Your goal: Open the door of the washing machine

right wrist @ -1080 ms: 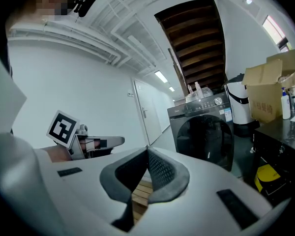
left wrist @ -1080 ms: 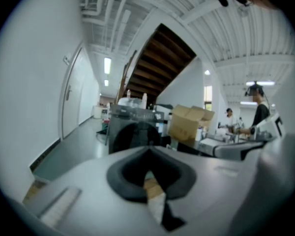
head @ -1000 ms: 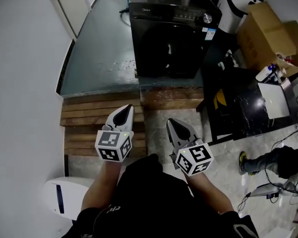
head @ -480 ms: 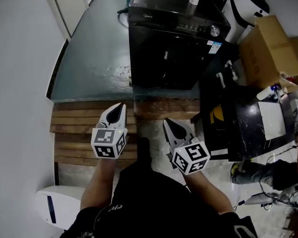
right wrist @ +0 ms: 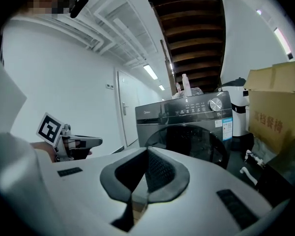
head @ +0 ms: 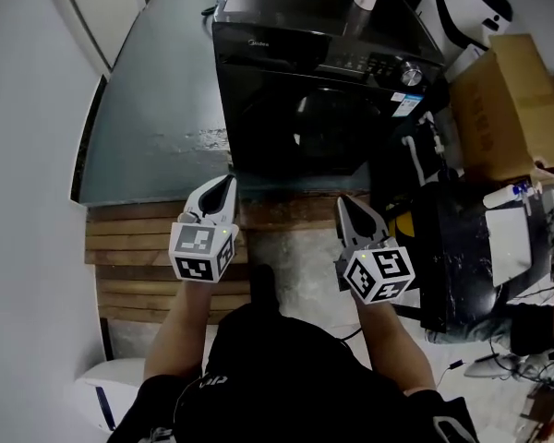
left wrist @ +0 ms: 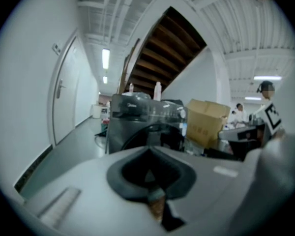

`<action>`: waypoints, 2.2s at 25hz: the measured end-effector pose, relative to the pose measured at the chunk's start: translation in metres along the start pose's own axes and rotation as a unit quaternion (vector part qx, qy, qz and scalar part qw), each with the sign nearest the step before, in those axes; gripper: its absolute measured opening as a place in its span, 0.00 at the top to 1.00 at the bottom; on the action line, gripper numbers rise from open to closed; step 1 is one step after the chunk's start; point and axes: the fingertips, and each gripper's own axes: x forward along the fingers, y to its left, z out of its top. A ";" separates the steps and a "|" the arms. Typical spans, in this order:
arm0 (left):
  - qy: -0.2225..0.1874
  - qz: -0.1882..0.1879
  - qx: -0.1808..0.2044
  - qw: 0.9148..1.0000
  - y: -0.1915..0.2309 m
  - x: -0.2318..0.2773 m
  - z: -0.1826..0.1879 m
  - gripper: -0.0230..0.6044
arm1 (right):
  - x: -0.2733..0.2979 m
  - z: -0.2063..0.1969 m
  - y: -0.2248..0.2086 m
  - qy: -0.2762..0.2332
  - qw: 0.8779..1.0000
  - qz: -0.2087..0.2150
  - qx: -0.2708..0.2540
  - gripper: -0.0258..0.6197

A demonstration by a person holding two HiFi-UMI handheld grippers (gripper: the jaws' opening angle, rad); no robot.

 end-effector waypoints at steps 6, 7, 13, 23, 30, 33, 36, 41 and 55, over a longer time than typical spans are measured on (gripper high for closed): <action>-0.005 -0.008 0.007 1.000 0.017 0.051 0.021 0.95 | 0.040 0.028 -0.052 -0.024 0.999 -0.042 -0.006 0.97; -0.007 -0.011 0.010 1.000 0.019 0.058 0.026 0.95 | 0.045 0.031 -0.058 -0.027 0.998 -0.048 -0.004 0.97; -0.023 -0.023 0.036 0.999 0.029 0.097 0.055 0.95 | 0.068 0.047 -0.090 -0.040 0.996 -0.082 -0.001 0.96; -0.031 -0.026 0.053 0.998 0.027 0.137 0.087 0.95 | 0.109 0.076 -0.104 -0.032 0.997 -0.063 -0.043 0.96; -0.034 0.013 0.003 0.999 0.035 0.144 0.079 0.95 | 0.114 0.067 -0.150 -0.016 0.996 -0.080 -0.027 0.88; -0.028 0.015 0.018 0.999 0.026 0.150 0.075 0.95 | 0.118 0.057 -0.169 0.006 0.996 -0.070 -0.048 0.84; -0.028 0.002 0.021 0.999 0.011 0.164 0.077 0.95 | 0.123 0.050 -0.190 0.020 0.997 -0.062 -0.046 0.81; -0.015 -0.013 0.017 1.000 -0.011 0.197 0.077 0.95 | 0.138 0.036 -0.216 0.046 0.998 -0.043 -0.031 0.75; -0.010 -0.037 0.018 0.999 -0.056 0.250 0.085 0.95 | 0.173 0.005 -0.255 0.137 0.987 0.023 -0.079 0.62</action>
